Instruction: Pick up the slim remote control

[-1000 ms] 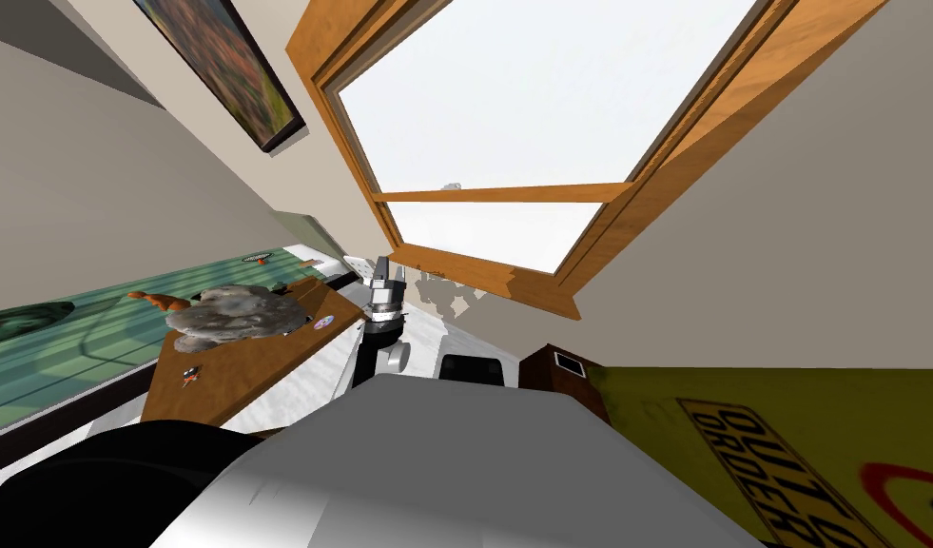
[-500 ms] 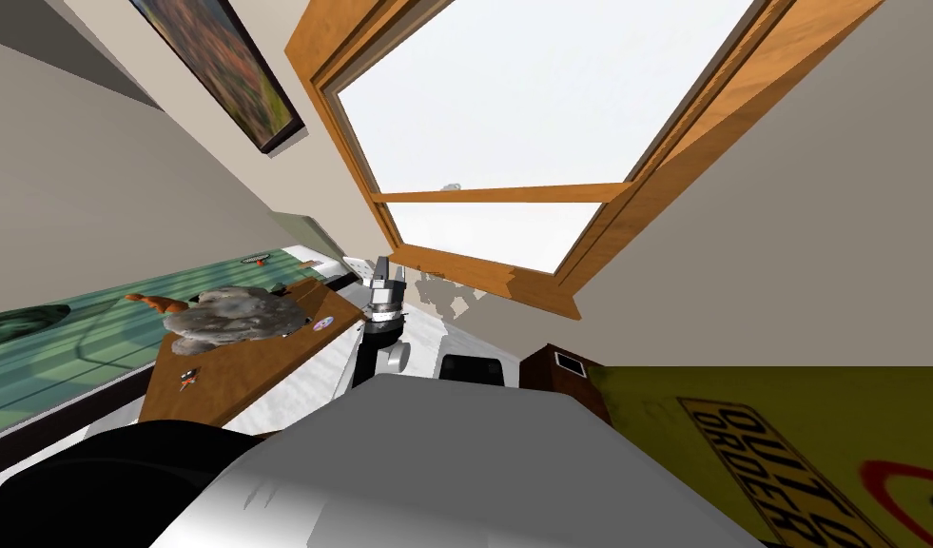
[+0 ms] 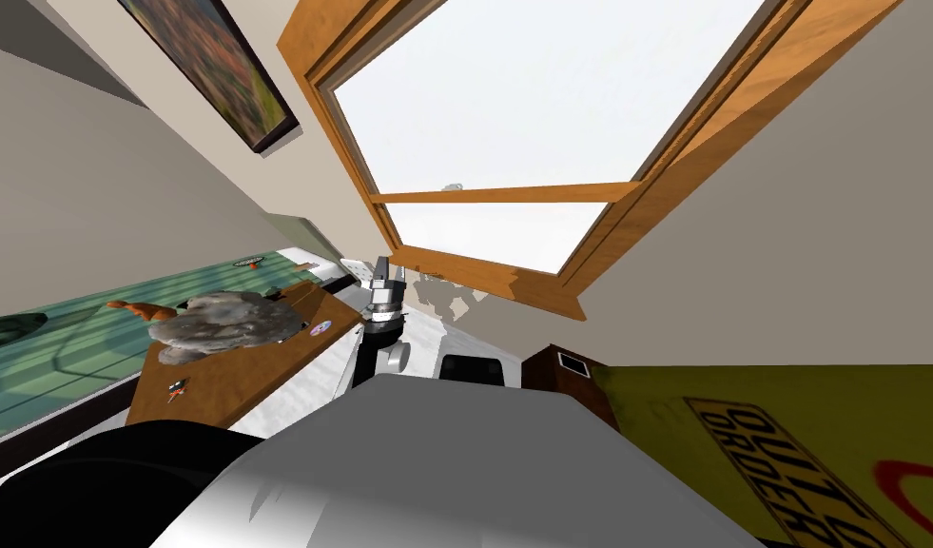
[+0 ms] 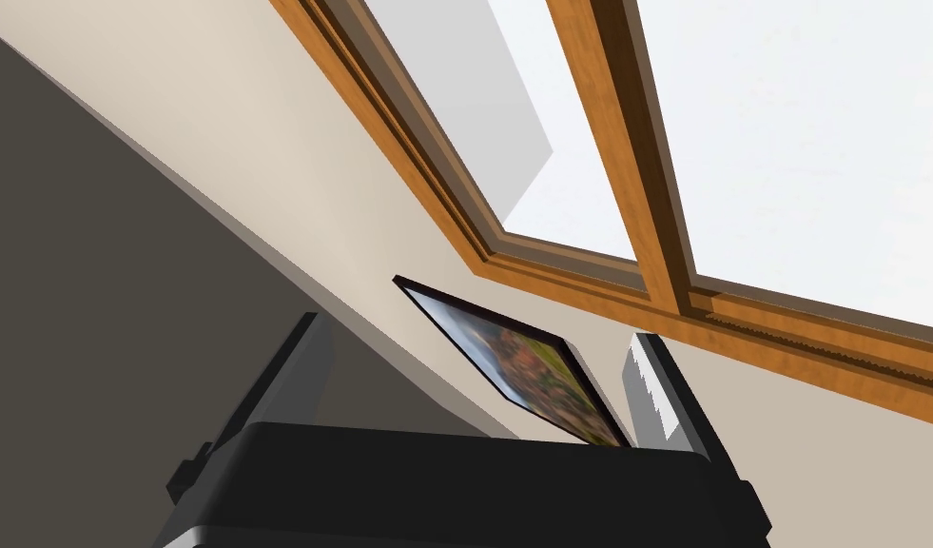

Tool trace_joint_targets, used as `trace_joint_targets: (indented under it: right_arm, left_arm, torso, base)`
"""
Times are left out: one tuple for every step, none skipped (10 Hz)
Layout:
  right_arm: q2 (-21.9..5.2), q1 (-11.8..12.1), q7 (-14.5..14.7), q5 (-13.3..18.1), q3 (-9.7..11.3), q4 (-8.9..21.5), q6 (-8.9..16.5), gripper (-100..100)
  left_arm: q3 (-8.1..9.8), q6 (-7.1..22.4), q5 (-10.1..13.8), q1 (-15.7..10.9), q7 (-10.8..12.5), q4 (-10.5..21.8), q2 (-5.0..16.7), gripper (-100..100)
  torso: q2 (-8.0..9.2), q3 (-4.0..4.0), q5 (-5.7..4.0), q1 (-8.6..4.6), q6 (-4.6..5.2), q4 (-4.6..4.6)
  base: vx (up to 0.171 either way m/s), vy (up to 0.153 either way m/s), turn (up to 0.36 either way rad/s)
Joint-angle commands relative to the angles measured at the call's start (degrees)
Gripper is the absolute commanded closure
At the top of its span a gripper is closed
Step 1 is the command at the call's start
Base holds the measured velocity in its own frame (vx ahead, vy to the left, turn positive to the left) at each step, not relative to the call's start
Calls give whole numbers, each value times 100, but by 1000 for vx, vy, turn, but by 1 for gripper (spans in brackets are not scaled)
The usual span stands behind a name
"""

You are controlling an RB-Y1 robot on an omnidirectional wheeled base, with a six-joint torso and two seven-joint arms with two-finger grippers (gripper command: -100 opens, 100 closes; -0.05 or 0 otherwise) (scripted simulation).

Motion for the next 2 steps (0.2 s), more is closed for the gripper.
trace_joint_targets:
  right_arm:
    - [0,0,0,0,0,0,0,100]
    - [-8,5,-21,2,7,-21,8,0]
  left_arm:
    - [0,0,0,0,0,0,0,0]
    - [0,0,0,0,0,0,0,0]
  torso:
    - [0,0,0,0,0,0]
    - [3,1,-2,-10,0,0]
  base:
    - [10,16,-2]
    - [0,0,0]
